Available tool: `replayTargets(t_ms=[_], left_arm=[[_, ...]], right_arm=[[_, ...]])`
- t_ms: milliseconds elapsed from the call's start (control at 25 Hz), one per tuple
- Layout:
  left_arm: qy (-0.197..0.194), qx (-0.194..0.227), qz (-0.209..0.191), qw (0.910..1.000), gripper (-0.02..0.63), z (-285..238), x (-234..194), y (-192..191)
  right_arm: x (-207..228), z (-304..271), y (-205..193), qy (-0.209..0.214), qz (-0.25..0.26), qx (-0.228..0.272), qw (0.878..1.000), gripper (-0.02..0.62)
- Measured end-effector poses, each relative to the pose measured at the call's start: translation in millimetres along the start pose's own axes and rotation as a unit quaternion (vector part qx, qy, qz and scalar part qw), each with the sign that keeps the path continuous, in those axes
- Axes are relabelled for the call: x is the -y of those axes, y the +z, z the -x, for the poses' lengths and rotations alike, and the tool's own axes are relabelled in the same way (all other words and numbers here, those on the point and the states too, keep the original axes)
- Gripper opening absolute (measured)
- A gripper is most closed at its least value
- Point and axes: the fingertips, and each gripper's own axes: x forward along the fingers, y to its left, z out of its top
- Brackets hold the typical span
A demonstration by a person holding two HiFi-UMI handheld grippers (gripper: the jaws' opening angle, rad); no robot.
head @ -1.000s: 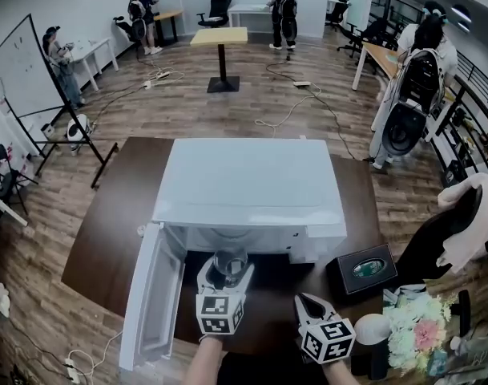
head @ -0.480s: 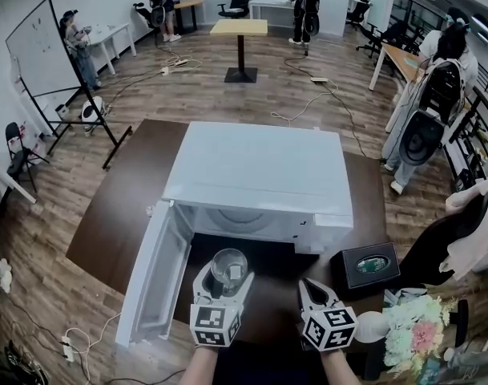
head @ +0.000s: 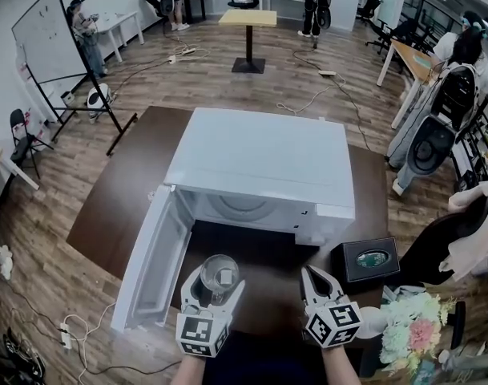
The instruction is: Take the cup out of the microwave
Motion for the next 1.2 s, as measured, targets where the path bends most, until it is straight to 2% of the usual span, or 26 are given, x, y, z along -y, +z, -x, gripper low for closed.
replayTargets(t_ms=[160, 320, 480, 1200], left_arm=[[-0.013, 0.018, -0.017, 0.9996, 0.366, 12.7, 3.9, 7.8], [-0.016, 0.023, -0.019, 0.9994, 0.367, 14.5, 4.7, 13.3], [-0.021, 0.03, 0.0, 0.9993, 0.367, 12.9, 6.3, 16.1], [-0.033, 0.02, -0.009, 0.9992, 0.366, 2.7, 14.1, 10.6]], right_arm=[[-0.5, 11.2, 15.0, 0.003, 0.011, 0.039, 0.999, -0.006], [2.0, 16.0, 20.1, 0.006, 0.01, 0.053, 0.999, -0.006], [0.7, 15.7, 18.0, 0.009, 0.019, 0.045, 0.999, -0.006], [6.8, 11.8, 12.3, -0.009, 0.019, 0.037, 0.999, -0.006]])
